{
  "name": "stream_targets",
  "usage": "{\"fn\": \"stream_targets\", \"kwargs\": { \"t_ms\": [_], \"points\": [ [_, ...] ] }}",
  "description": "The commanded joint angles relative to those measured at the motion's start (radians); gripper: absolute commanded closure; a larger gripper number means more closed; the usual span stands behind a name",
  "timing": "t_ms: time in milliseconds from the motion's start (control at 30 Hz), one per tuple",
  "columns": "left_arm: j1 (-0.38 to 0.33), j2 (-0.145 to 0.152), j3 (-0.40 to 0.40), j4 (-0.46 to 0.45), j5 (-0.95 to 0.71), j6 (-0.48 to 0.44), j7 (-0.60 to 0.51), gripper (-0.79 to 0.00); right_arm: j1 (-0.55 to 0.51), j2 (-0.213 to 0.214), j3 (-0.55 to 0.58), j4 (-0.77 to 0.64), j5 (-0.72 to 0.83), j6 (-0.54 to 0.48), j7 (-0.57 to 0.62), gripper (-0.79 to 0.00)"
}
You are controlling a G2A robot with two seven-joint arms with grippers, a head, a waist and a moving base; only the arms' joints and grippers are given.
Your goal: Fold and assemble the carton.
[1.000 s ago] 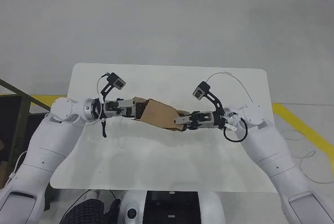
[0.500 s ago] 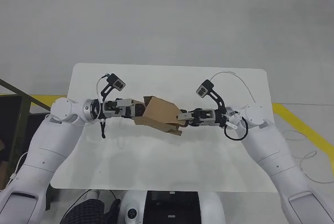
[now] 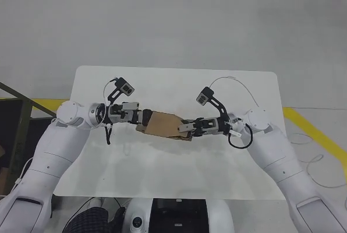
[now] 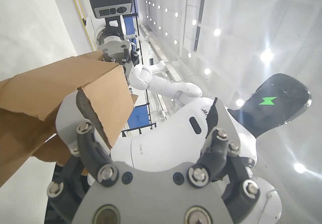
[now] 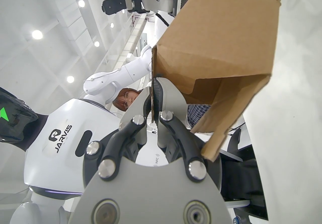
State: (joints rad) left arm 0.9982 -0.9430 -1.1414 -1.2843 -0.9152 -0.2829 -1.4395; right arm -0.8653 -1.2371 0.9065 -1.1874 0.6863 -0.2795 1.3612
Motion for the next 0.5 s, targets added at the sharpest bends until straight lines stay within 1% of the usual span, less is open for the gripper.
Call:
{"fn": "stream_targets", "kwargs": {
  "t_ms": [0, 167, 467],
  "points": [
    [0.0, -0.004, 0.004, 0.009, -0.029, 0.021, -0.013, -0.785, 0.004, -0.003, -0.004, 0.008, 0.003, -0.003, 0.003, 0.0],
    [-0.009, -0.014, 0.006, 0.037, -0.089, 0.058, -0.041, -0.785, 0.013, -0.009, -0.008, 0.03, 0.013, -0.014, 0.006, 0.0],
    [-0.016, -0.022, -0.001, 0.054, -0.075, 0.056, -0.052, -0.785, 0.024, -0.016, -0.015, 0.049, -0.001, -0.01, 0.006, 0.0]
  ]
}}
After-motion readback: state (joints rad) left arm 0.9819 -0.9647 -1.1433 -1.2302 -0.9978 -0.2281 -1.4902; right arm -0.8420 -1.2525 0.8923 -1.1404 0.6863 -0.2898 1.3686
